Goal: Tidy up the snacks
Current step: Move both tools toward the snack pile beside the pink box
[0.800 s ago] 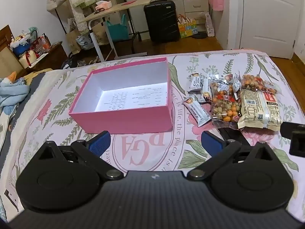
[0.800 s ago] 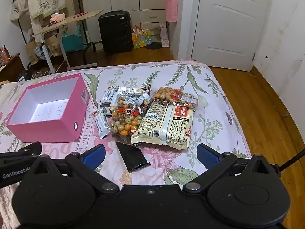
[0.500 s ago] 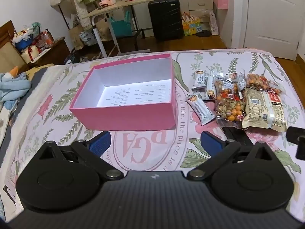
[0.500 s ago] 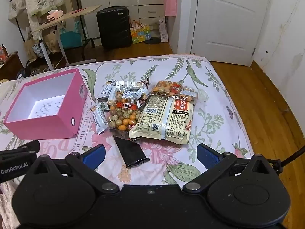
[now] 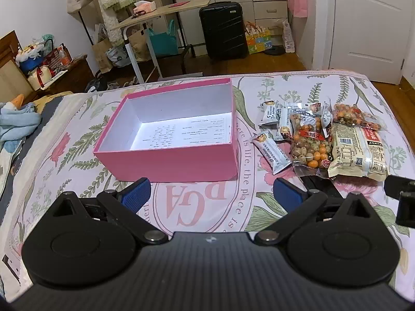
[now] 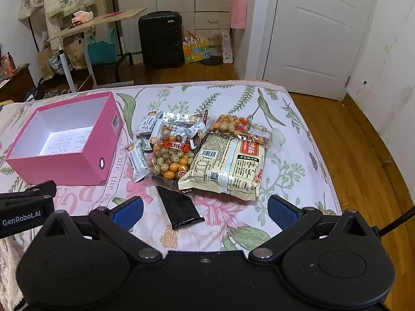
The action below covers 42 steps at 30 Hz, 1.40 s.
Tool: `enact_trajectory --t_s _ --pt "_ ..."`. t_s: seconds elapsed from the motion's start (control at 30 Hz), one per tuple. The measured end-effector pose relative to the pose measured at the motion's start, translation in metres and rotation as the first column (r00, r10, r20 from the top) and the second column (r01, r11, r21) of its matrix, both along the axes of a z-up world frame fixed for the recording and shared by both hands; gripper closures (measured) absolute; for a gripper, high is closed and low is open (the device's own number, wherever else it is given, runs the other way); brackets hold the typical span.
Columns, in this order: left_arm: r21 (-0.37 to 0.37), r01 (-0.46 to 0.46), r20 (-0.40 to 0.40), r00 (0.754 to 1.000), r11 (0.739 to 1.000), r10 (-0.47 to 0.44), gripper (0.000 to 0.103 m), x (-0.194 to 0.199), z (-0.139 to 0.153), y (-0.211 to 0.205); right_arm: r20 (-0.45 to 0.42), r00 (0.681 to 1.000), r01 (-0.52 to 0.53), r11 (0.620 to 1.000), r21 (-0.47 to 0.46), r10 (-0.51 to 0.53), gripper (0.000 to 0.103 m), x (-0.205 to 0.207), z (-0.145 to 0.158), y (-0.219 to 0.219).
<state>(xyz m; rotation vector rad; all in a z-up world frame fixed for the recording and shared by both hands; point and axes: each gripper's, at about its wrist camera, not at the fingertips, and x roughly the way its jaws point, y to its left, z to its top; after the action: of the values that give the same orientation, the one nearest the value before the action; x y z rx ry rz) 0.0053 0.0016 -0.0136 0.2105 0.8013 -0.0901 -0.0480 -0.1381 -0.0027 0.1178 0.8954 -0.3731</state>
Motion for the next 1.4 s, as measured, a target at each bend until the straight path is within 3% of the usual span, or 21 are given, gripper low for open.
enact_trajectory --t_s 0.57,0.97,1.2,1.4 --pt "0.004 0.004 -0.022 1.000 1.000 -0.004 0.001 0.003 -0.009 -0.013 0.000 1.000 0.019 1.000 0.024 -0.019 0.000 0.001 -0.010 -0.005" --pt "-0.021 0.054 -0.092 0.994 0.998 -0.056 0.001 0.001 -0.008 -0.010 -0.001 1.000 0.015 1.000 -0.010 -0.015 0.000 -0.004 -0.002 -0.006" --pt "-0.031 0.054 -0.133 0.989 0.998 -0.058 0.001 0.003 -0.015 -0.011 -0.018 1.000 0.003 1.000 0.015 -0.003 0.000 -0.003 -0.008 -0.003" --pt "-0.031 0.063 -0.128 0.990 0.998 -0.066 0.001 0.002 -0.017 -0.011 -0.012 1.000 -0.009 1.000 0.000 0.009 0.000 -0.004 -0.007 -0.001"
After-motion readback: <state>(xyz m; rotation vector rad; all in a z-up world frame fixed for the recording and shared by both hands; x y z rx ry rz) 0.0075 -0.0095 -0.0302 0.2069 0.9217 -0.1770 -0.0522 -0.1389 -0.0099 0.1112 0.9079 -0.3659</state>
